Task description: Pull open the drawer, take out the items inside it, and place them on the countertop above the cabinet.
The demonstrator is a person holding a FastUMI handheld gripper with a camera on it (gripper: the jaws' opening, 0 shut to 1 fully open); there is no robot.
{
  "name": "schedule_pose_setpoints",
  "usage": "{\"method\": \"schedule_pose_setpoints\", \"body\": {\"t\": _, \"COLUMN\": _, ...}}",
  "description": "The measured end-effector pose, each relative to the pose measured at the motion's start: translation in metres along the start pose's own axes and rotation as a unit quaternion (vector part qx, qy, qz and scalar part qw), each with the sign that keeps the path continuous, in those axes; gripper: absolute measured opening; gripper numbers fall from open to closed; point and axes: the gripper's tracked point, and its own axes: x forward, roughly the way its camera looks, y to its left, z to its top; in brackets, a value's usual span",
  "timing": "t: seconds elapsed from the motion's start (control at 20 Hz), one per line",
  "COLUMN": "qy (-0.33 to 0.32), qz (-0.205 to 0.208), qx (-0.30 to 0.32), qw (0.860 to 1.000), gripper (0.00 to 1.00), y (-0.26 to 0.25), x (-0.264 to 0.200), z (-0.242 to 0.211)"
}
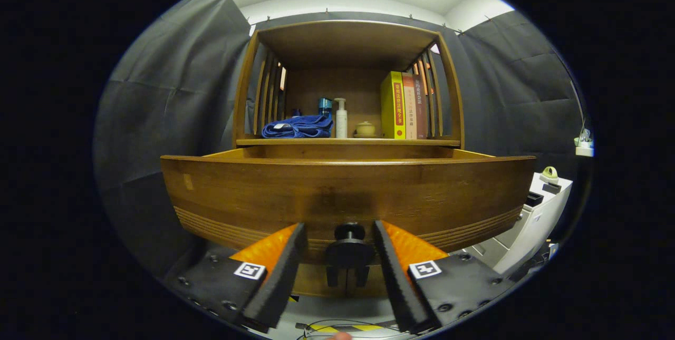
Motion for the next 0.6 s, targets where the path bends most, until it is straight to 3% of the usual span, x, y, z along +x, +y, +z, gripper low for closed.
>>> {"method": "schedule_pose_setpoints", "body": {"t": 0.1, "qy": -0.004, "qz": 0.010, "qx": -0.008, "qw": 1.000, "gripper": 0.97, "y": 0.009, "x": -0.008, "z": 0.005}}
{"method": "schedule_pose_setpoints", "body": {"t": 0.3, "qy": -0.040, "qz": 0.015, "qx": -0.006, "qw": 0.999, "gripper": 0.98, "y": 0.011, "x": -0.040, "z": 0.058}}
{"method": "schedule_pose_setpoints", "body": {"t": 0.6, "qy": -0.120, "qz": 0.016, "qx": -0.014, "qw": 0.993, "gripper": 0.98, "y": -0.005, "x": -0.044, "z": 0.215}}
